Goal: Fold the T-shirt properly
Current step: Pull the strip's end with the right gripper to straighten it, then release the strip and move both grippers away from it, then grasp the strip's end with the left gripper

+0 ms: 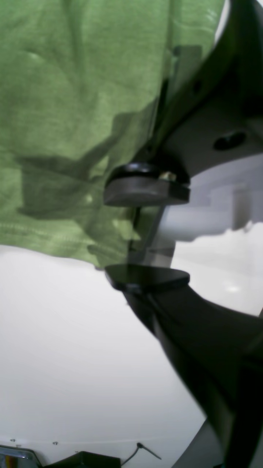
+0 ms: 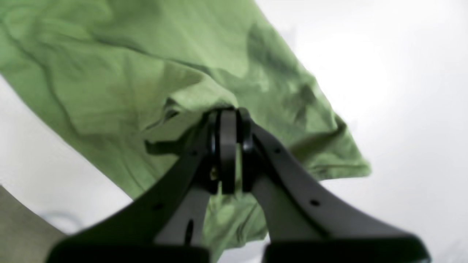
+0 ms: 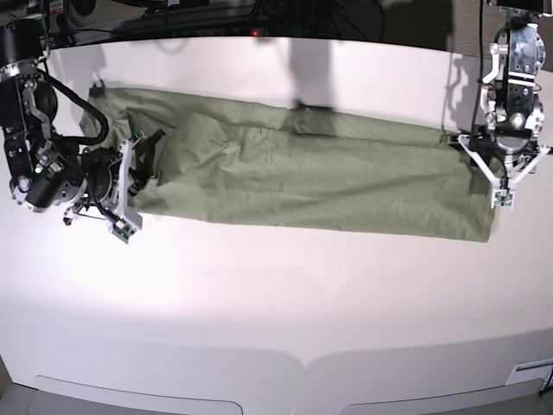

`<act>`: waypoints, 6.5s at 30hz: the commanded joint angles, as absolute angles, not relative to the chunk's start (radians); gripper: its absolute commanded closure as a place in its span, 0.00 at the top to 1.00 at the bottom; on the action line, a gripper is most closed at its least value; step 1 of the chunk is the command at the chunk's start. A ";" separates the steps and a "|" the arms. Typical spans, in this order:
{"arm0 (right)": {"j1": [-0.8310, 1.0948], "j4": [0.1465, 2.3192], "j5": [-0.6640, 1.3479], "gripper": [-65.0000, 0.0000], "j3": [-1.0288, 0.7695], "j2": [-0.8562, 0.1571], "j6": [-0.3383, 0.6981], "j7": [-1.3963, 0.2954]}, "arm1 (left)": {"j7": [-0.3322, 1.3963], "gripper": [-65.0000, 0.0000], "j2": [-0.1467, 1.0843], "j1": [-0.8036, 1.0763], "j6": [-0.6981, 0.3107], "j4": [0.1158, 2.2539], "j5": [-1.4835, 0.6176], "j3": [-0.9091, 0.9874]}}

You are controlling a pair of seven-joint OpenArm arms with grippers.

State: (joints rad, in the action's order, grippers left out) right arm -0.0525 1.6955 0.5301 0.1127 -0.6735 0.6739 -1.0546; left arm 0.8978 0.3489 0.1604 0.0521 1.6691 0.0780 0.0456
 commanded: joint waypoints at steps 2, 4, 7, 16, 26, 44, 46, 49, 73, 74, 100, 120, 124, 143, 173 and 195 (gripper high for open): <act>-0.072 1.691 0.502 0.00 0.103 -0.690 0.672 -1.043 | 0.889 0.39 0.360 0.149 0.060 1.685 0.105 0.052; -0.071 1.675 0.462 0.00 0.103 -0.690 0.666 -1.043 | 0.889 0.39 0.361 0.149 0.060 1.685 0.143 0.052; -0.071 1.654 0.418 0.00 0.103 -0.690 0.650 -1.043 | 0.885 0.39 0.361 0.149 0.060 1.685 0.168 0.052; -0.071 1.618 0.400 0.01 0.103 -0.690 0.646 -1.044 | 0.886 0.39 0.361 0.149 0.060 1.685 0.164 0.052; -0.072 1.618 0.324 0.43 0.103 -0.696 0.646 -1.045 | 0.863 0.39 0.361 0.149 0.060 1.685 0.168 0.052; -0.209 1.630 0.446 0.43 0.103 -0.650 0.392 -1.032 | 0.726 0.39 0.363 0.116 0.086 1.685 0.125 0.051; -0.196 1.629 0.446 0.43 0.103 -0.620 0.392 -1.031 | 0.724 0.39 0.361 0.096 0.071 1.685 0.110 0.051; -0.162 1.627 0.445 0.43 0.103 -0.572 0.392 -1.029 | 0.724 0.39 0.360 0.073 0.035 1.685 0.022 0.051; -0.279 1.196 0.310 0.43 0.103 -0.429 0.392 -0.942 | 0.680 0.39 0.264 -0.006 0.014 1.349 0.079 0.052; -0.292 1.196 0.311 0.43 0.103 -0.429 0.393 -0.942 | 0.673 0.39 0.264 -0.006 0.015 1.349 0.079 0.052; -0.420 1.447 0.372 0.43 0.103 -0.429 0.394 -0.976 | 0.751 0.70 0.272 -0.039 -0.038 1.737 0.236 0.052; -0.412 1.613 0.405 0.43 0.103 -0.430 0.400 -1.029 | 0.860 0.69 0.531 -0.152 -0.350 1.651 -0.136 0.170; -0.413 1.613 0.458 0.43 0.103 -0.429 0.476 -1.049 | 0.883 0.69 0.624 -0.255 -0.522 1.396 -0.389 0.205; -0.413 1.757 0.603 0.43 0.103 -0.429 0.517 -1.082 | 0.972 0.69 0.637 -0.522 -0.698 0.501 -0.588 0.205; -0.413 1.796 0.602 0.43 0.103 -0.430 0.517 -1.082 | 1.361 0.69 0.686 -0.445 -0.698 0.504 -0.981 0.202; -0.413 1.796 0.602 0.43 0.103 -0.430 0.517 -1.086 | 1.308 0.47 0.652 -0.402 -0.673 0.504 -0.923 0.202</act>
